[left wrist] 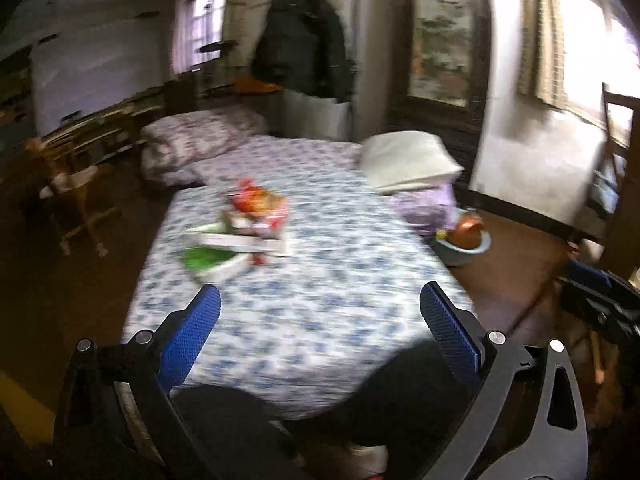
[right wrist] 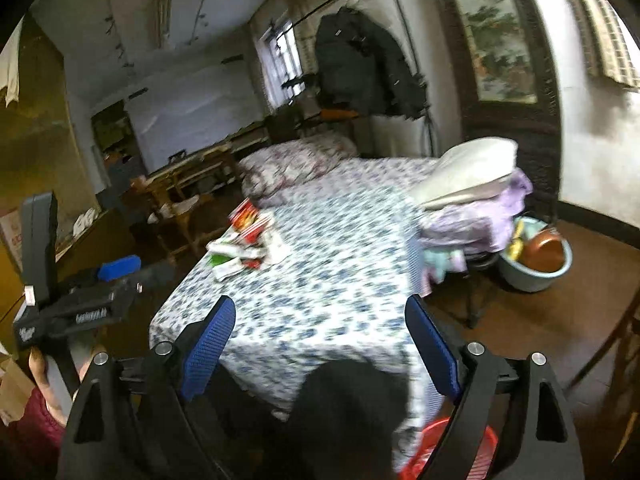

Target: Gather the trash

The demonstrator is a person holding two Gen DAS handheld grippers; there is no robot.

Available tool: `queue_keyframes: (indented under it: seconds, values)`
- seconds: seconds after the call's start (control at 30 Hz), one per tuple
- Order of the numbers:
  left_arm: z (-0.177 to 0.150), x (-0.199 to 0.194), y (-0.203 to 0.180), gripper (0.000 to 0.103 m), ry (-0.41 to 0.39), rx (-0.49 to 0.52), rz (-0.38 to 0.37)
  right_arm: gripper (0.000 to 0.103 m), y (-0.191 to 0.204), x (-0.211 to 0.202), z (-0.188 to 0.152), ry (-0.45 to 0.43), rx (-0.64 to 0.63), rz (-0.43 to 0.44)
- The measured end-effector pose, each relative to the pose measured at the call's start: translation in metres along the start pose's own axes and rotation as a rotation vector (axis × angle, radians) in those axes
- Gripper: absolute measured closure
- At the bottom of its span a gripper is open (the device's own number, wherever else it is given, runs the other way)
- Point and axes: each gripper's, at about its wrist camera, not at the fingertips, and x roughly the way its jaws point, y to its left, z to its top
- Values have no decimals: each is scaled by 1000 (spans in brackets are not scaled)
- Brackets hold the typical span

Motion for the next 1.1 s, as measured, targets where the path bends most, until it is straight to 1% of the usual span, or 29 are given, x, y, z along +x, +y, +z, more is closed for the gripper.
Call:
queue_keyframes:
  seconds: [0.1,0.2,0.33,0.4,0.5,0.6,0.67,0.73,0.87,0.93,0.97,1.0,1.03,1.07,1.1]
  values:
    - [-3,27,47,7,46,-66,59,18,16,39,-2,52,2,36]
    - [-19,62,94,7,116,-167,96,18,25,76,-11,105,2,50]
    - [-36,99,125,7,187,-236,116,18,30,114,-25,171,-10,40]
    - [-40,114,129,7,201,-243,126,18,30,128,-30,192,-14,33]
    - [-36,132,127,7,200,-225,143,18,24,142,-35,201,0,26]
    - [-22,143,122,7,176,-211,154,18,17,151,-38,189,6,2]
    - [-9,150,125,7,157,-219,157,18,11,155,-39,185,15,-4]
    - [2,160,129,7,159,-242,140,18,5,157,-42,176,35,2]
    - [21,183,139,7,171,-307,68,18,0,162,-45,169,31,7]
    - [26,193,141,7,181,-326,71,18,0,164,-48,173,18,6]
    - [27,200,143,7,188,-344,54,18,0,165,-50,175,16,11]
    - [28,204,144,10,190,-356,38,18,0,166,-51,175,14,13]
    - [27,208,144,20,195,-371,19,18,0,167,-52,176,11,16]
    - [26,211,143,27,203,-376,8,18,0,167,-53,176,11,17]
    - [24,213,141,40,212,-381,-29,18,0,167,-54,177,10,21]
